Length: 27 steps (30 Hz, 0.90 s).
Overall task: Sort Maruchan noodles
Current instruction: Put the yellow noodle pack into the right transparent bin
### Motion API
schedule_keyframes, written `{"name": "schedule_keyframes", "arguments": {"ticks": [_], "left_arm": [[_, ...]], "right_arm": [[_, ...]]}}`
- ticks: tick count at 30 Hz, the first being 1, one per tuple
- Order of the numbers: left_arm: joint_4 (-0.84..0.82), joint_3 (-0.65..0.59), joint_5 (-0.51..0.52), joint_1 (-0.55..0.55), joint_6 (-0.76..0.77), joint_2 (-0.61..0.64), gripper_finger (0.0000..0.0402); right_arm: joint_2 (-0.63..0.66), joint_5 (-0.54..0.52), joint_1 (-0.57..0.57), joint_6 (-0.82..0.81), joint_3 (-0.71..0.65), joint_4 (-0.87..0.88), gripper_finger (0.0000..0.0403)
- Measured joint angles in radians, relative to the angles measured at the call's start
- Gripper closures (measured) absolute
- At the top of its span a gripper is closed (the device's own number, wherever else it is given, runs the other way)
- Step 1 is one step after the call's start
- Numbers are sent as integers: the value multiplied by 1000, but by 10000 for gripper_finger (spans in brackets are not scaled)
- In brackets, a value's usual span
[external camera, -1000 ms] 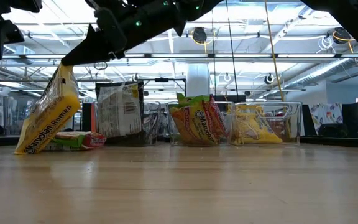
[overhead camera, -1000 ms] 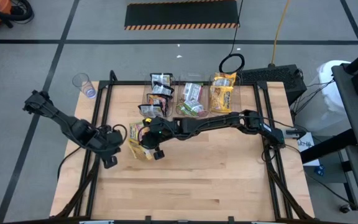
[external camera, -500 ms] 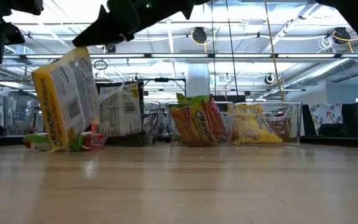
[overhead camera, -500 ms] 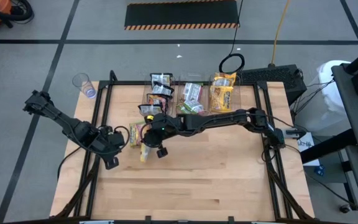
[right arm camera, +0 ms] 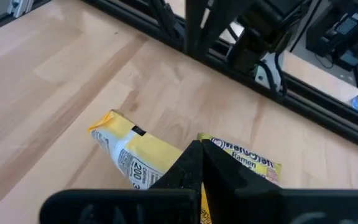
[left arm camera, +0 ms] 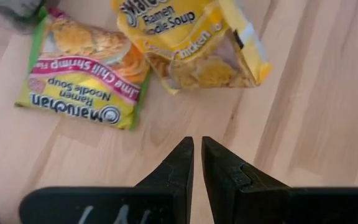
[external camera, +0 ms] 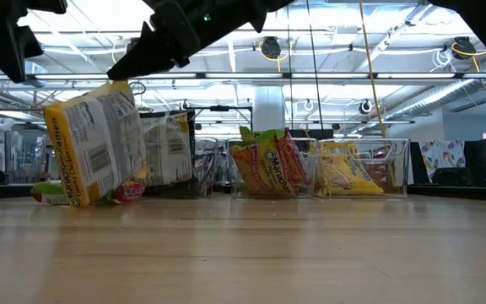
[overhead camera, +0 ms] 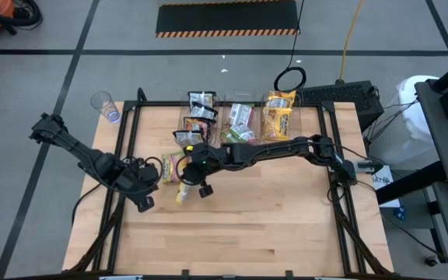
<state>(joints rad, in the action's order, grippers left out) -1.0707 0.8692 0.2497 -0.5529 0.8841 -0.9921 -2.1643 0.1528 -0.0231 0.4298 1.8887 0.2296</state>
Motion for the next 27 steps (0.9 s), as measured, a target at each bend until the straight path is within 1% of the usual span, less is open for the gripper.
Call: {"name": "schedule_keyframes", "arguments": {"ticks": [7, 10, 15, 20, 27], "left_arm": [[118, 0, -16, 0, -83, -38, 364], [148, 0, -69, 0, -120, -65, 364], [178, 0, -150, 0, -194, -149, 364], [247, 0, -154, -7, -290, -223, 364], [245, 0, -151, -26, -318, -277, 364]], "right_arm": [[0, 0, 0, -23, -24, -34, 403], [0, 0, 0, -24, -24, -34, 403], [0, 0, 2, -24, -25, -35, 403], [0, 0, 3, -24, -25, -33, 403], [0, 0, 6, -24, -25, -31, 403]]}}
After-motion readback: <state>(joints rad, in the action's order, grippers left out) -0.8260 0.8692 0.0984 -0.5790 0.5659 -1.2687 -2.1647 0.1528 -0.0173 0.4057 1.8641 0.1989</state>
